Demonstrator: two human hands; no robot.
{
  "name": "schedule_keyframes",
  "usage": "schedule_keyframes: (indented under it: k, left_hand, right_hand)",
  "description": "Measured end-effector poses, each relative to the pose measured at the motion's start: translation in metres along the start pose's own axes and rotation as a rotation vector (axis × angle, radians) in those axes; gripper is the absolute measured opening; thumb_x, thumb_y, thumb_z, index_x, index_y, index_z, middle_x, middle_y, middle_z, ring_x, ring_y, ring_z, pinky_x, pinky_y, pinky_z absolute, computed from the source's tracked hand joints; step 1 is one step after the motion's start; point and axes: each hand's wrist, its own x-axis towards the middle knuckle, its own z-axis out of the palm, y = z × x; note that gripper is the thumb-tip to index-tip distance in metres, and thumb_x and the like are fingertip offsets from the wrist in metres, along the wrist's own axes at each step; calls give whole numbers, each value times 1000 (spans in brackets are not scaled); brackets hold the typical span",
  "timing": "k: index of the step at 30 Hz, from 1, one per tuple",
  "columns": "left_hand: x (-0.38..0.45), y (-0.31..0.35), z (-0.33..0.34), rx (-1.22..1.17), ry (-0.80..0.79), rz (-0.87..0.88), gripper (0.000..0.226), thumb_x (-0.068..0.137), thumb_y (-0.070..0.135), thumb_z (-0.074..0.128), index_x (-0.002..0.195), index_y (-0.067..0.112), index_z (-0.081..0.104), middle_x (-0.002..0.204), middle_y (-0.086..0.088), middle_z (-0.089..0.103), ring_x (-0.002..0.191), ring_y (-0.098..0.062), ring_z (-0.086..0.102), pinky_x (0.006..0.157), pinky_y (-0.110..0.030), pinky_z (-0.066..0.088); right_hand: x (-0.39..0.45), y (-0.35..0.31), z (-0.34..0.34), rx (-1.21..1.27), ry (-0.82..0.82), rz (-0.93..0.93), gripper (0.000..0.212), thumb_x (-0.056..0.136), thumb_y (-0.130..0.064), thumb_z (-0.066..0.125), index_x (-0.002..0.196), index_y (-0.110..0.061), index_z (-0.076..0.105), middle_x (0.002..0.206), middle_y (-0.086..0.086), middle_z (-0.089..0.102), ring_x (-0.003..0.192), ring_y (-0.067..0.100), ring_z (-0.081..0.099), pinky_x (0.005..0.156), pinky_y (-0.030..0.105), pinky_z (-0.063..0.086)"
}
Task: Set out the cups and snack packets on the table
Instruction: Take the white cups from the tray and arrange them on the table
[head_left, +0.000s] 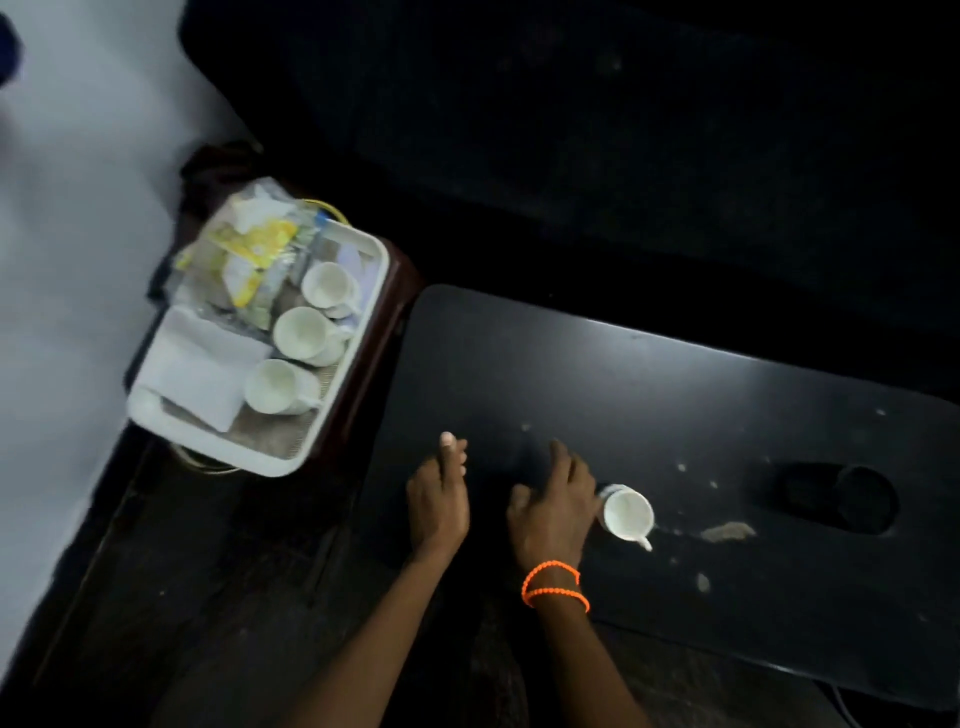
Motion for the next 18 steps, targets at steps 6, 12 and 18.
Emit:
schedule_keyframes:
  k: [6,12,18]
  left_hand:
    - [63,30,-89,56,399,270,58,107,45,34,119,4,73,111,-18,74,107,-36,67,99,-50,52]
    - [116,34,-150,116,634,239,45,109,32,42,120,-4,68,120,-23,68,121,-36,54,109,-32,34]
    - [144,35,-173,-47,320,-47,70,109,59,22,133,15,71,141,-11,66,135,-31,55,110,-38,38]
  right_hand:
    - [5,-115,60,178,-303,-340,60,79,-11,67,137,-4,56,126,18,60,115,37,58,101,42,49]
    - [9,-190,99,128,-462,-576,56,77,-11,73,131,-4,61,121,18,63,110,39,60,95,46,50]
    - [14,-211,116,30,-442,-630,49,84,-20,71,130,-10,60,117,13,67,107,36,62,90,47,48]
